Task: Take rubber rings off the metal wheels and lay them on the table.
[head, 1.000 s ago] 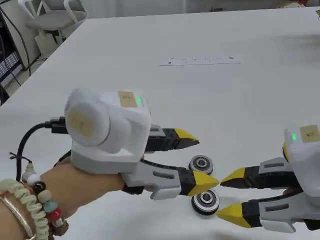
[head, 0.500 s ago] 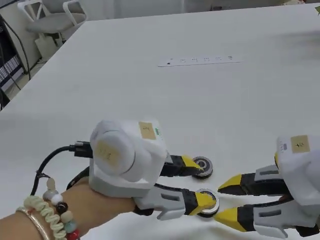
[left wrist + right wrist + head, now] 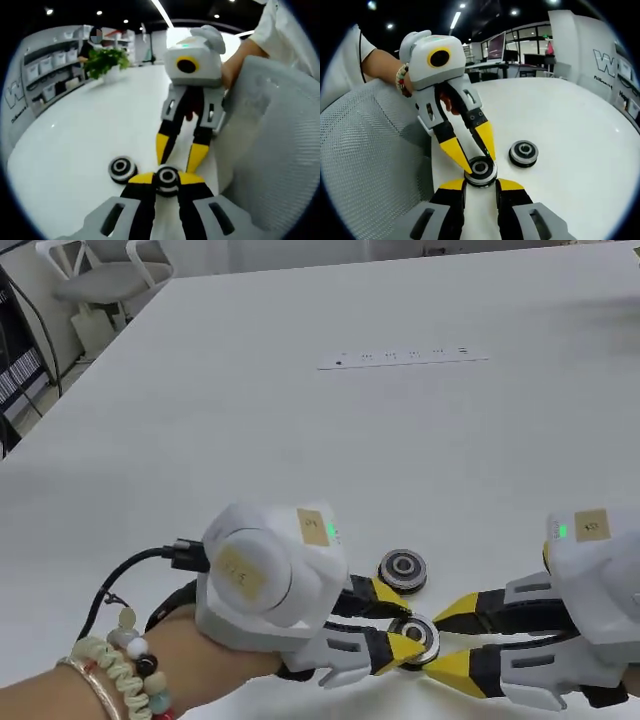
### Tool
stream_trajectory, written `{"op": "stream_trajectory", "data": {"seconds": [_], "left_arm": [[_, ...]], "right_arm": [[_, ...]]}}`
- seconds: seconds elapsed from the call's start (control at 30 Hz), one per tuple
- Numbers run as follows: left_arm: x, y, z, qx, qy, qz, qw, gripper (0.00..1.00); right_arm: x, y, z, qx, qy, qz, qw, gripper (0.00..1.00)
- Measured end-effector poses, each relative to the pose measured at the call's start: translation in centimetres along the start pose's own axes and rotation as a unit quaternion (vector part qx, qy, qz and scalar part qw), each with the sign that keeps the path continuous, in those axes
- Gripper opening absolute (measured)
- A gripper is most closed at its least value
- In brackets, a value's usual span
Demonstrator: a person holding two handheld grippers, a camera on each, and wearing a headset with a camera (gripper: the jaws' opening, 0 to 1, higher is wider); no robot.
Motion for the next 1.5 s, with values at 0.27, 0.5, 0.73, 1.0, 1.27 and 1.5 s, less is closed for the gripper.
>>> {"op": "stream_trajectory", "data": {"seconds": [0.27, 0.5, 0.73, 1.0, 1.27, 1.5], "left_arm": [[0.2, 0.0, 0.1, 0.000, 0.012, -0.003, 0.9999, 0.15], [0.3, 0.1, 0.1, -0.001, 0.011, -0.006, 0.9999, 0.15], [0.3, 0.1, 0.0, -0.003, 0.007, -0.006, 1.0000, 0.15], [0.3, 0.1, 0.0, -0.007, 0.008, -0.006, 0.9999, 0.15], [0.4, 0.0, 0.1, -0.011, 0.011, -0.007, 0.9999, 0.14], [0.3, -0.1, 0.1, -0.012, 0.013, -0.009, 0.9998, 0.14]], "right_arm": [[0.0, 0.2, 0.0, 0.001, -0.006, -0.002, 1.0000, 0.18], [0.2, 0.3, 0.0, 0.001, -0.007, 0.005, 1.0000, 0.13], [0.2, 0.4, 0.1, 0.006, 0.017, 0.019, 0.9997, 0.10], [0.2, 0.6, -0.2, 0.021, 0.018, 0.027, 0.9993, 0.00], [0.2, 1.3, -1.1, 0.039, -0.086, -0.009, 0.9955, 0.00], [0.1, 1.5, -1.3, 0.017, -0.179, -0.063, 0.9817, 0.00]]}}
Point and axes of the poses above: the centre of the closed fingertips' face, and the gripper's own axes: y roughly backward along the fingers, z roughly to its left, x roughly out of its underside, the point moved 8 cm from there along y, roughly backward along the fingers, and after that the axes turned 5 degrees about -x, right-handed, at the moved point
